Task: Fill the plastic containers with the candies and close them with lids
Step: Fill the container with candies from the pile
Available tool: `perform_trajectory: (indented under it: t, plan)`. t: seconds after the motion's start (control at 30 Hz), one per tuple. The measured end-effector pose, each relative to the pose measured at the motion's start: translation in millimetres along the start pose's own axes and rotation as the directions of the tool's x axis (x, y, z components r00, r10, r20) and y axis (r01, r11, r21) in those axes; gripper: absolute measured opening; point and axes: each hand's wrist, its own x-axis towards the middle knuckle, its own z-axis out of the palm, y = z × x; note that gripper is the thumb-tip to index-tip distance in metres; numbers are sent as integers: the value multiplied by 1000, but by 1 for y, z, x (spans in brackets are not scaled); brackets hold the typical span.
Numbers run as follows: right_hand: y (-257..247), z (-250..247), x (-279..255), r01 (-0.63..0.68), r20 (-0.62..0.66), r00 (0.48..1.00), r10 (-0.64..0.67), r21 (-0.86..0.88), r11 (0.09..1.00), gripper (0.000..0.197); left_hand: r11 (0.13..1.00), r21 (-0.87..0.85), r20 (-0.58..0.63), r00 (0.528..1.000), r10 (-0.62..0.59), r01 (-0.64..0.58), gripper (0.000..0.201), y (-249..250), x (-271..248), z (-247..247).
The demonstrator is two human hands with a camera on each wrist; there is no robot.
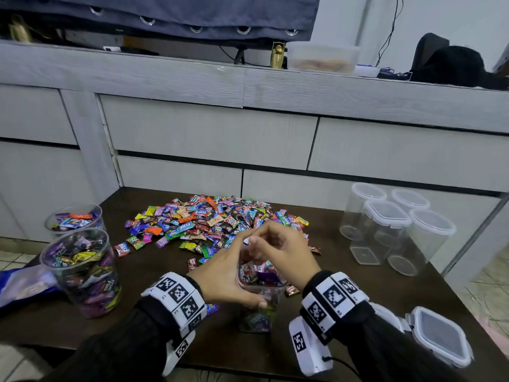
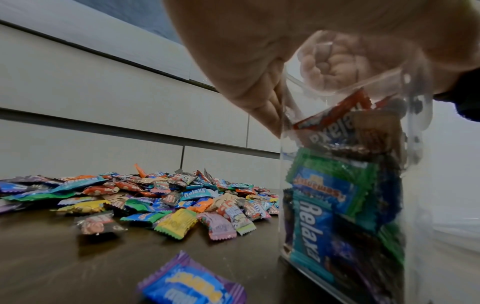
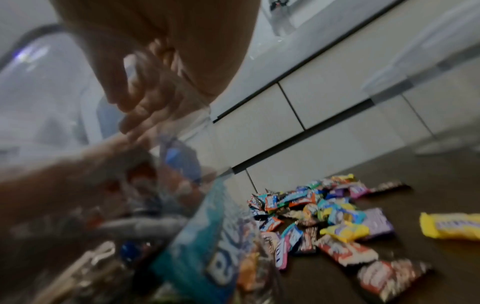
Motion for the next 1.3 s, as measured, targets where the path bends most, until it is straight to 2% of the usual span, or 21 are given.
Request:
perform_trajectory:
  t: [0.07, 0.13, 0.2, 0.23, 0.27, 0.3, 0.33, 0.4, 0.43, 0.47, 0.57, 0.67, 0.73, 0.77, 0.83, 0.9, 0.93, 0.97, 1.0, 1.1, 1.3]
  plan:
    - [1, -6, 1, -51, -98, 993, 67, 163, 985, 12, 996, -90, 11, 1000, -6, 7, 124, -2, -2, 1]
    - [8, -15, -1, -53, -235, 966, 108, 230, 972, 14, 974, -226, 22, 1000, -21, 25, 125, -6, -6, 4]
    - [19, -29, -5, -87, -338, 934, 116, 100, 991, 12, 945, -323, -13, 998, -66, 58, 113, -13, -11, 6]
    - [26, -37, -8, -149, -343, 929, 136, -13, 989, 12, 937, -342, -49, 994, -100, 78, 105, -17, -13, 6]
    - [35, -46, -11, -241, -307, 933, 186, -150, 959, 18, 947, -303, -93, 986, -140, 106, 97, -22, -16, 5]
    - [45, -53, -16, -336, -217, 936, 279, -309, 889, 35, 967, -197, -132, 973, -188, 160, 92, -29, -19, 3]
    - [55, -57, -23, -409, -100, 906, 412, -465, 785, 58, 971, -56, -149, 960, -238, 232, 92, -38, -22, 2]
    - [75, -55, -40, -480, 4, 748, 664, -687, 545, 95, 897, 227, -100, 926, -365, 379, 105, -54, -28, 2]
    - [85, -52, -49, -481, 0, 687, 726, -750, 455, 102, 829, 348, -57, 893, -447, 437, 110, -61, -30, 3]
    - [94, -48, -55, -470, -12, 661, 750, -786, 402, 107, 754, 450, -26, 851, -524, 478, 113, -67, -31, 6]
    - [118, -38, -57, -422, -15, 659, 752, -835, 353, 110, 547, 671, -19, 749, -662, 500, 119, -79, -31, 14]
    - [136, -28, -48, -396, -13, 645, 764, -861, 319, 109, 456, 745, -56, 726, -685, 487, 122, -88, -24, 15]
    - [144, -16, -40, -388, -54, 708, 705, -863, 324, 105, 434, 756, -74, 722, -688, 491, 122, -95, -16, 11]
    - [145, -10, -35, -379, -103, 776, 622, -865, 330, 101, 430, 761, -73, 723, -687, 486, 123, -98, -13, 9]
    - [148, -1, -25, -366, -165, 856, 490, -862, 350, 99, 431, 776, -65, 738, -672, 461, 124, -105, -5, 6]
    - [153, 4, -13, -334, -100, 834, 543, -875, 352, 102, 432, 790, -59, 756, -651, 434, 126, -111, 3, 4]
    - [155, 4, -7, -316, -27, 764, 644, -886, 338, 99, 436, 792, -56, 763, -644, 426, 125, -114, 8, 3]
    - [157, 4, 1, -288, 29, 721, 693, -896, 338, 95, 444, 792, -49, 768, -638, 419, 125, -117, 14, 2]
    - [156, 3, 8, -259, 68, 709, 702, -901, 349, 96, 456, 790, -37, 774, -632, 411, 125, -120, 20, 1]
    - [153, 6, 23, -212, 116, 737, 666, -896, 391, 114, 478, 800, -3, 799, -602, 363, 124, -129, 39, -1]
    - [166, 14, 55, -88, 210, 773, 599, -899, 429, 115, 498, 819, 25, 850, -527, 284, 124, -140, 75, 0]
